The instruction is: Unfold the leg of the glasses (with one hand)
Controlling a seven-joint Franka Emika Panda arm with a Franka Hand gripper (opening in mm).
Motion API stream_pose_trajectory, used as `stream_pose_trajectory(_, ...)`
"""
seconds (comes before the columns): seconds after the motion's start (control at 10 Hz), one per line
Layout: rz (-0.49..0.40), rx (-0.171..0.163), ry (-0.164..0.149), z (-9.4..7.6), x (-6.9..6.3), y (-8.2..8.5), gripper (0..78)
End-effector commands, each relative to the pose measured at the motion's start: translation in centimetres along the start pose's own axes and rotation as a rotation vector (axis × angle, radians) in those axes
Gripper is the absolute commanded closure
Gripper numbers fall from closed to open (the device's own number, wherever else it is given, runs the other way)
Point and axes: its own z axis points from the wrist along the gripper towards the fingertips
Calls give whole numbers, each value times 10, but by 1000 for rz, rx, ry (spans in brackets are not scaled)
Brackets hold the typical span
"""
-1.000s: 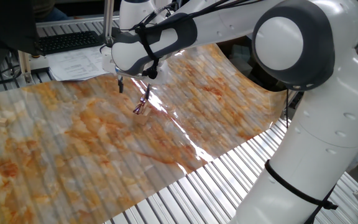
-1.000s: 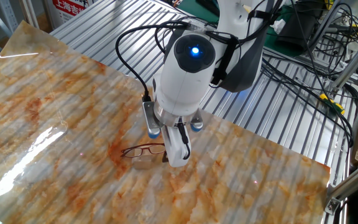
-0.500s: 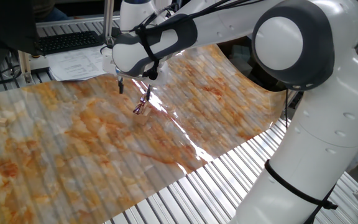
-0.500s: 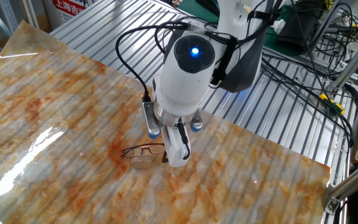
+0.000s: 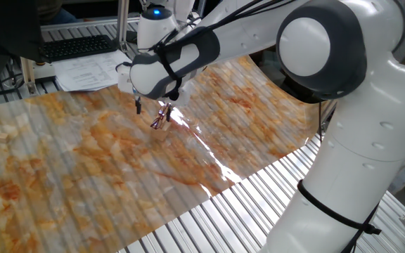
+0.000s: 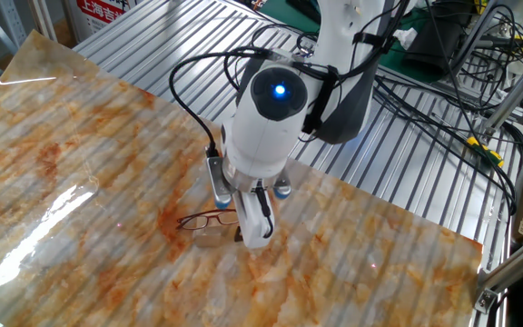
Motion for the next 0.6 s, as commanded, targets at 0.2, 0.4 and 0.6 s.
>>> stream_pose_trajectory(0.2, 1, 8, -11, 5, 3, 0, 1)
stream_pose_trajectory(0.4, 1, 13, -12, 6, 3, 0, 1)
stream_pose_trajectory(0.6, 3, 14, -13, 8, 3, 1, 1)
